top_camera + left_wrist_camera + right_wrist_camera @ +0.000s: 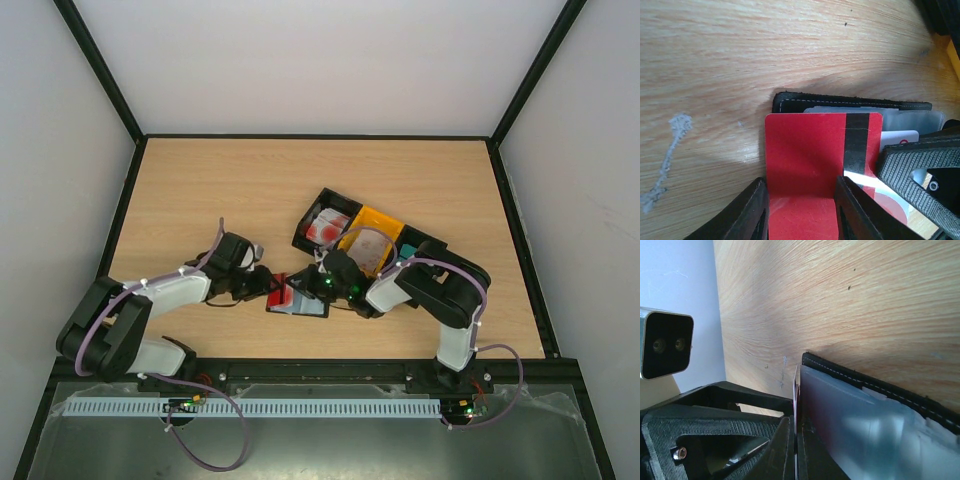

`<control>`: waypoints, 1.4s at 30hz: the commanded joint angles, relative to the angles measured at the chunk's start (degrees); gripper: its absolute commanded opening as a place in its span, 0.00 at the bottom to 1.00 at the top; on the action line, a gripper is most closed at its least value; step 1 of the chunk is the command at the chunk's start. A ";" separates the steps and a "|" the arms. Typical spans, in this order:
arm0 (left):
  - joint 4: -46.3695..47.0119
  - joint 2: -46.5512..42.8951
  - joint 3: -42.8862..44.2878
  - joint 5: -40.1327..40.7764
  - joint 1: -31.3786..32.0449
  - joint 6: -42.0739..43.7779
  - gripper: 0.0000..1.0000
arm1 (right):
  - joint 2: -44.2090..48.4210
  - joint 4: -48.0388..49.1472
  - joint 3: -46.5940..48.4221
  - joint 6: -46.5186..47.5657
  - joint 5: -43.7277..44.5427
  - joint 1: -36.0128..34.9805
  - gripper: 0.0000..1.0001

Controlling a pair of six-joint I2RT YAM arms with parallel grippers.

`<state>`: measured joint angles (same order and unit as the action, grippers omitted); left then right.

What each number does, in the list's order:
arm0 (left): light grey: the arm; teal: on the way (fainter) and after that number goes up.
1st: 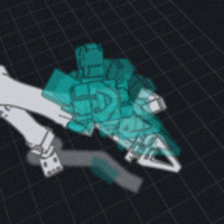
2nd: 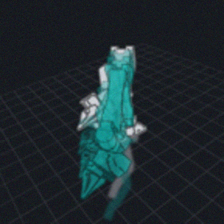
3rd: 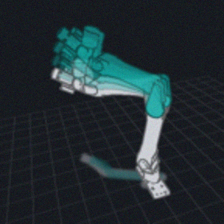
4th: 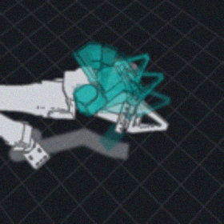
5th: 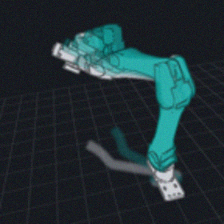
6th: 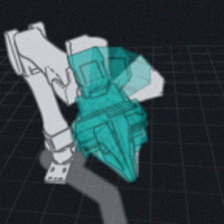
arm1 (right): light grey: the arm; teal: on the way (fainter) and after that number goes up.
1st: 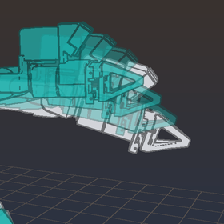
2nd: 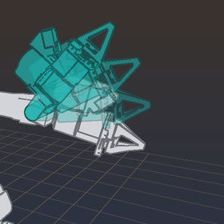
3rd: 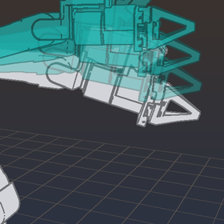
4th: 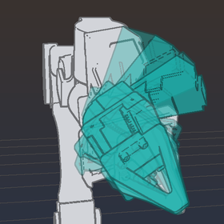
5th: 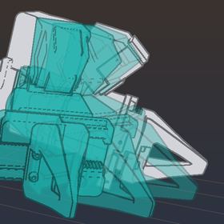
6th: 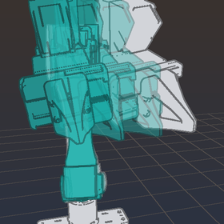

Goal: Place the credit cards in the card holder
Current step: Pick up the credit card from the center of the board.

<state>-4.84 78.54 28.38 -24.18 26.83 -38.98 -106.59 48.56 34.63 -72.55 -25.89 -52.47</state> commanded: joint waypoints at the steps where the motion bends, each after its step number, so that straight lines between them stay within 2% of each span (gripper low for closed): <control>1: -3.43 0.41 -1.97 -0.43 1.03 0.75 0.40 | 1.48 5.52 -0.69 -0.42 -1.33 -0.16 0.02; 6: -3.25 0.29 -2.23 0.24 1.03 0.40 0.48 | 1.72 6.48 -1.32 -1.16 -1.27 -0.11 0.02; 11: -3.46 0.20 -2.75 0.51 0.99 0.33 0.52 | 1.18 12.14 -2.72 -4.47 -2.09 -0.08 0.02; 24: -3.67 -2.68 -2.62 -2.11 1.03 -1.77 0.56 | 1.73 20.50 -5.29 -10.36 -2.41 0.35 0.02; 42: 2.02 -4.87 -3.60 -9.01 0.88 -6.96 0.58 | 1.16 23.94 -6.72 -12.90 -2.47 0.44 0.02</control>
<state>-3.01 74.74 26.02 -29.69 27.46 -44.23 -106.61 63.55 27.57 -84.01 -27.99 -52.10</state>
